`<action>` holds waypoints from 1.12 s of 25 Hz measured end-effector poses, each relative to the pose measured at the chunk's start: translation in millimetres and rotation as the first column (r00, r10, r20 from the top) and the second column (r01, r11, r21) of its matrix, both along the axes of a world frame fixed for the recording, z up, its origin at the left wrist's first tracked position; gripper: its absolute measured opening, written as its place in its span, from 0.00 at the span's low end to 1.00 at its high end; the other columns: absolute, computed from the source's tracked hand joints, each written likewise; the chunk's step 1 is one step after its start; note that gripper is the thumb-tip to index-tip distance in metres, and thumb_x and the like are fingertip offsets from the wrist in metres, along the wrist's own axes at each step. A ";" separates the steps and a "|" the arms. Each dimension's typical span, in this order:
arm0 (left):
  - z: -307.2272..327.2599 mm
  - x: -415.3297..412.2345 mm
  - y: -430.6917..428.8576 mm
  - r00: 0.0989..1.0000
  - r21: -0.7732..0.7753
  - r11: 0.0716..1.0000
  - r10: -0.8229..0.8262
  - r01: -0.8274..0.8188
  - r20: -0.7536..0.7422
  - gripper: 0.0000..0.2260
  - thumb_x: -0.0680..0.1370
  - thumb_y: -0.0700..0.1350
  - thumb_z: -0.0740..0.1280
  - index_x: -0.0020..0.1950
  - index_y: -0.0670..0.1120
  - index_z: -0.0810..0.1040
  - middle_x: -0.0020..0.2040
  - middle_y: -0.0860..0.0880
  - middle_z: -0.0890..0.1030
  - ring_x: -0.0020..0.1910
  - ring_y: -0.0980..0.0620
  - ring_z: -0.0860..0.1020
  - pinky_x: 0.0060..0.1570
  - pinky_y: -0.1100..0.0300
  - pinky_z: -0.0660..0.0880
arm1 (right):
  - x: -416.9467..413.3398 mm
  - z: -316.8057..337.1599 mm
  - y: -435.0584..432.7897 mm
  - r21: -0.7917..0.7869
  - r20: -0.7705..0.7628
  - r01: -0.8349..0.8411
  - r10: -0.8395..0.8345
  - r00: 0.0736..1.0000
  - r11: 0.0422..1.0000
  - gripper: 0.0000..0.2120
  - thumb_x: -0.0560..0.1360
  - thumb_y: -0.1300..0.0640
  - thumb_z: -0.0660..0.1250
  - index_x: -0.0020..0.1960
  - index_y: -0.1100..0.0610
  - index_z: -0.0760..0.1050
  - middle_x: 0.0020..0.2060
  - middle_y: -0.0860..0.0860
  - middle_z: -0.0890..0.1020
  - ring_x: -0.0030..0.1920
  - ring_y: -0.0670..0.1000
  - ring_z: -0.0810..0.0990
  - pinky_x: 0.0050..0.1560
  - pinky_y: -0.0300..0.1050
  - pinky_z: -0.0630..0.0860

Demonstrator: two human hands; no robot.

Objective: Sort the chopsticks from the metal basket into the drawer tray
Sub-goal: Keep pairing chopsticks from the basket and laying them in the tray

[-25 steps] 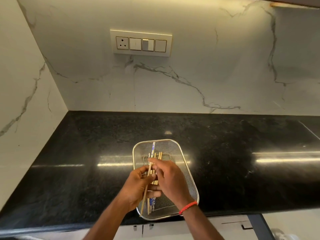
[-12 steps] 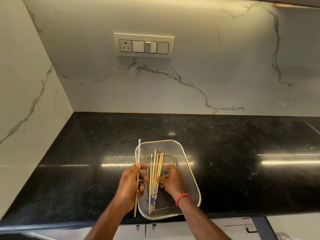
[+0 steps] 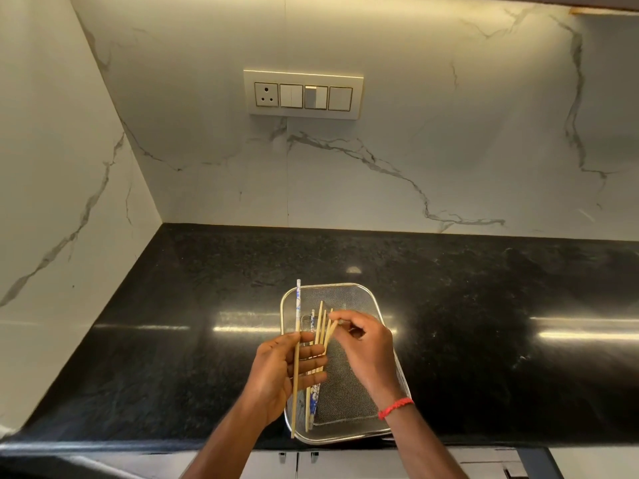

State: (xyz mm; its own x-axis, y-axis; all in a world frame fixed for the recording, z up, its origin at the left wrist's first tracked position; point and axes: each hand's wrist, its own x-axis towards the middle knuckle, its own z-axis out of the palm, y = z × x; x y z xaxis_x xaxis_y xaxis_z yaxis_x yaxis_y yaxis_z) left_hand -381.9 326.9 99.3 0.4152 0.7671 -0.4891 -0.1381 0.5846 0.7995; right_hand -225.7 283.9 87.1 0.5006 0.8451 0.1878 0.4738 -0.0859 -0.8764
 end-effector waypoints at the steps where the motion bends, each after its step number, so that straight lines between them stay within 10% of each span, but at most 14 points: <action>1: -0.7 1.3 0.0 1.000 0.004 1.000 -0.011 0.011 0.003 0.16 0.84 0.44 0.57 0.58 0.35 0.80 0.50 0.32 0.85 0.50 0.34 0.84 0.50 0.39 0.82 | -4.1 2.7 -1.4 0.000 0.167 -0.079 0.078 0.983 0.997 0.10 0.75 0.60 0.70 0.54 0.48 0.82 0.46 0.45 0.83 0.43 0.42 0.81 0.44 0.33 0.80; 5: -4.1 3.1 -1.0 0.998 -0.016 1.000 -0.005 0.006 0.056 0.16 0.85 0.45 0.56 0.59 0.39 0.80 0.48 0.35 0.85 0.44 0.39 0.84 0.41 0.45 0.83 | -28.5 -0.1 -8.2 -0.187 0.544 -0.213 0.282 0.790 0.959 0.17 0.81 0.52 0.59 0.69 0.45 0.71 0.47 0.46 0.82 0.47 0.42 0.76 0.48 0.34 0.76; 12: -10.3 -0.2 2.0 0.992 -0.051 0.998 -0.028 0.035 0.127 0.11 0.82 0.37 0.61 0.61 0.37 0.78 0.45 0.36 0.85 0.38 0.42 0.85 0.35 0.49 0.84 | -26.8 0.6 -12.7 -0.108 0.380 -0.215 0.240 0.893 0.971 0.13 0.79 0.53 0.64 0.61 0.42 0.76 0.52 0.47 0.78 0.49 0.41 0.77 0.50 0.34 0.78; 17: -14.5 -8.3 10.7 0.988 -0.069 0.997 0.050 -0.040 0.147 0.13 0.82 0.37 0.61 0.65 0.40 0.77 0.58 0.36 0.83 0.48 0.40 0.84 0.40 0.48 0.84 | -29.1 1.1 -17.5 -0.142 0.504 -0.371 0.390 0.771 0.918 0.16 0.77 0.55 0.57 0.61 0.50 0.79 0.51 0.47 0.84 0.54 0.42 0.77 0.55 0.37 0.77; 21: -15.9 -14.8 15.6 0.993 0.015 0.997 0.080 -0.082 0.090 0.19 0.80 0.33 0.63 0.70 0.44 0.73 0.53 0.39 0.86 0.41 0.40 0.86 0.41 0.47 0.85 | -12.2 -8.7 -14.1 -0.104 0.166 -0.241 0.256 0.952 0.965 0.11 0.78 0.54 0.64 0.58 0.50 0.80 0.48 0.45 0.85 0.47 0.39 0.82 0.49 0.38 0.81; 25: -14.4 -22.8 15.7 0.993 0.049 0.998 0.042 -0.048 0.114 0.30 0.81 0.33 0.62 0.78 0.57 0.60 0.54 0.40 0.86 0.36 0.43 0.84 0.42 0.47 0.84 | -2.8 -30.0 3.1 -0.526 0.034 -0.089 0.126 0.991 0.846 0.19 0.76 0.50 0.69 0.66 0.51 0.72 0.40 0.44 0.79 0.39 0.44 0.80 0.40 0.39 0.78; 28: -10.8 -24.1 13.1 0.989 -0.007 0.999 0.034 -0.034 0.144 0.20 0.82 0.33 0.59 0.74 0.45 0.68 0.53 0.40 0.86 0.35 0.45 0.83 0.38 0.51 0.83 | -11.0 -42.9 13.5 -0.518 -0.092 -0.119 0.084 0.992 0.847 0.23 0.75 0.57 0.70 0.69 0.54 0.69 0.39 0.47 0.80 0.39 0.44 0.81 0.44 0.41 0.80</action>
State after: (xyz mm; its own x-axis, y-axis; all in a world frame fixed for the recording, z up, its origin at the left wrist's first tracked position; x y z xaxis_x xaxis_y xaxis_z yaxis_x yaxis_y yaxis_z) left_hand -406.0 340.1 88.4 0.4553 0.7799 -0.4295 -0.2712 0.5810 0.7674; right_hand -236.7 297.4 44.1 0.4025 0.8561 -0.3240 0.4503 -0.4934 -0.7442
